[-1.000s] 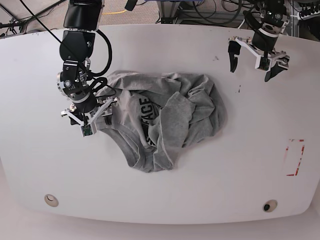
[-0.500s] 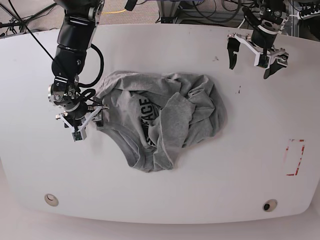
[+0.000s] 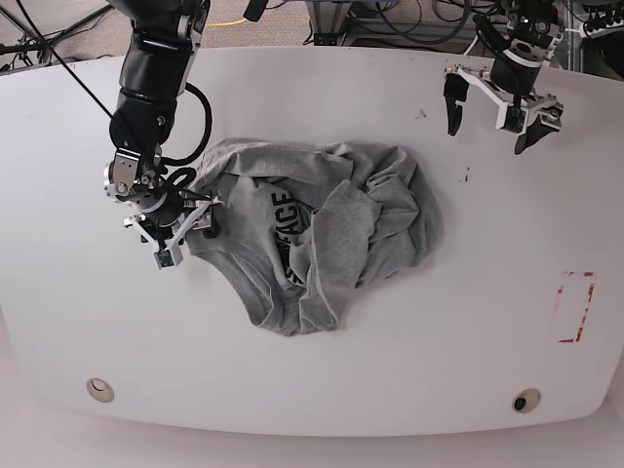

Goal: Fold the T-shirt properly
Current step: 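Lower the right gripper onto the shirt edge and pinch it, then lower the left gripper onto the opposite shirt edge and pinch it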

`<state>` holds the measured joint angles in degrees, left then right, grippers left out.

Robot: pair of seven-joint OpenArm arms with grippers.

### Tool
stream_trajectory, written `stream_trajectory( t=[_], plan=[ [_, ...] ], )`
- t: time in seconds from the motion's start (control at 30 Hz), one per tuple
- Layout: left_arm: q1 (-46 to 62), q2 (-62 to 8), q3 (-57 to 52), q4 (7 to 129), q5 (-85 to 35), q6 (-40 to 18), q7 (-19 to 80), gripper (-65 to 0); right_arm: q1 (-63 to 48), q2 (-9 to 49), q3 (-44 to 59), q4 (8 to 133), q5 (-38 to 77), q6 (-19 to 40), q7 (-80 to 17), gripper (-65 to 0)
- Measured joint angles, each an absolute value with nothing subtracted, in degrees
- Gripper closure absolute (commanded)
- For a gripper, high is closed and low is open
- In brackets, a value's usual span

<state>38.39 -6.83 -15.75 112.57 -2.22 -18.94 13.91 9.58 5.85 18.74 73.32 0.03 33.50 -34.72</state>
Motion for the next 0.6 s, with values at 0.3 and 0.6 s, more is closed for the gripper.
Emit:
stream_trajectory(
  t=[0.3, 0.6],
  plan=[
    [38.2, -6.8, -15.7, 112.6, -2.2, -18.9, 13.9, -65.0, 9.5, 5.5, 18.7, 73.3, 0.2, 33.6, -34.8, -7.9],
    [28.9, -3.5, -15.6, 112.3, -2.2, -18.6, 23.1, -65.0, 9.4, 5.4, 18.5, 73.5, 0.2, 33.6, -34.7, 0.0]
  ],
)
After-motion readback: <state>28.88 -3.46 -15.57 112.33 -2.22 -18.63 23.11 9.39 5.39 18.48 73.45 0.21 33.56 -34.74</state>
